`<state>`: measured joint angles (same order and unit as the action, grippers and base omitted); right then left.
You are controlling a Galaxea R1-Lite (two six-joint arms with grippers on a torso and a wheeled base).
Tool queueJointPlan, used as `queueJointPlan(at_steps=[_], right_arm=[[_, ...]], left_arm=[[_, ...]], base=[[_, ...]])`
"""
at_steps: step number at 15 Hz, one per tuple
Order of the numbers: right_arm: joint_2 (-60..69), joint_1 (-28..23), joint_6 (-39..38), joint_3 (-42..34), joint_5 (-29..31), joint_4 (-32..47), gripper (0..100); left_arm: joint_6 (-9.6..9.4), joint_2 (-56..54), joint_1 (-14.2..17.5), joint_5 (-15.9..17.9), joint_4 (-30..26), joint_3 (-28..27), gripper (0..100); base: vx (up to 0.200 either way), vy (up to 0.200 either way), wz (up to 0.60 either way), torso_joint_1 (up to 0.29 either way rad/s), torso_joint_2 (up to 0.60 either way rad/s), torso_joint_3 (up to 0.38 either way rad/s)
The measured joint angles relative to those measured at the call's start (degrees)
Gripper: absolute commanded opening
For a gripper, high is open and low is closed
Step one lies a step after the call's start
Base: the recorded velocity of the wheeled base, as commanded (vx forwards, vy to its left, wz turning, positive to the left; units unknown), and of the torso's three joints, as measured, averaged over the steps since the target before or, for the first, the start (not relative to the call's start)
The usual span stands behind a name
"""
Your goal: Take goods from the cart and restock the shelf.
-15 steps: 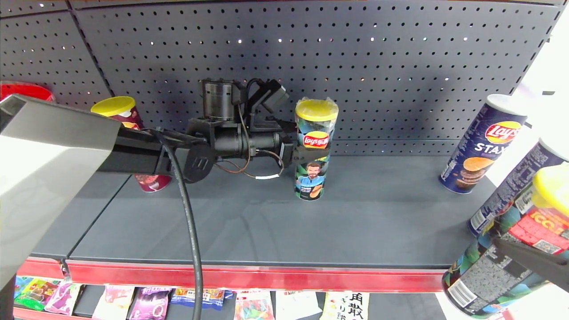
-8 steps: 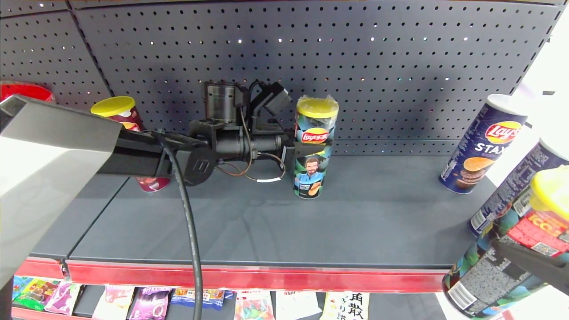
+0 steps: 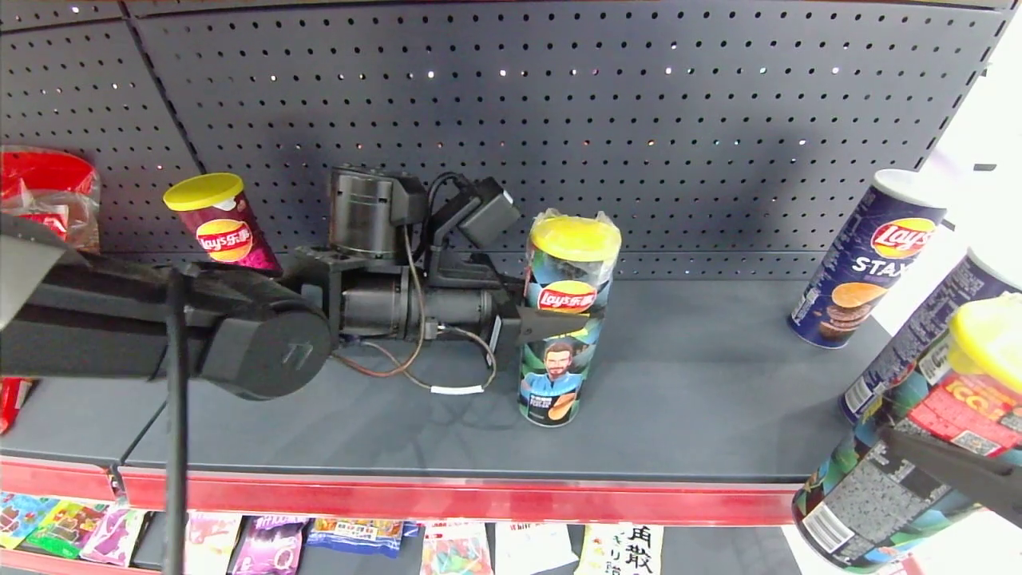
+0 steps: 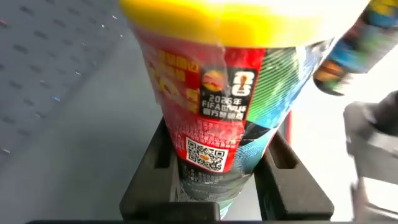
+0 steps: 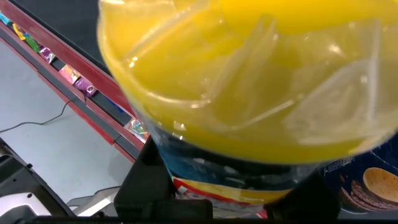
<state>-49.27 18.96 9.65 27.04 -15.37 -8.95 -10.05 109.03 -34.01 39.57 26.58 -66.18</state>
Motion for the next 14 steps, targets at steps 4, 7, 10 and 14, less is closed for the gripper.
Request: queueJointPlan(at_steps=[4,7,10,14], right_arm=[[-0.3,0.0,0.0,0.2,0.0,0.0,0],[-0.6,0.0,0.0,0.5,0.0,0.0,0],[-0.7,0.0,0.0,0.4,0.0,0.0,0],[-1.0,0.0,0.0,0.4,0.0,0.0,0]], left_arm=[[0.06,-4.8,-0.9,-1.3,3.1,7.3,0],[0.23,-6.1,-1.0,-2.4,6.7,11.2,0],[0.79,-7.0,-1.0,-2.4,7.0,12.7,0],[2.13,-7.7,-2.5,-2.3,6.9,13.2,0]], base=[[0.000,0.000,0.00,0.000,0.00,0.000],[0.000,0.000,0.00,0.000,0.00,0.000],[0.000,0.000,0.00,0.000,0.00,0.000],[0.000,0.000,0.00,0.000,0.00,0.000]])
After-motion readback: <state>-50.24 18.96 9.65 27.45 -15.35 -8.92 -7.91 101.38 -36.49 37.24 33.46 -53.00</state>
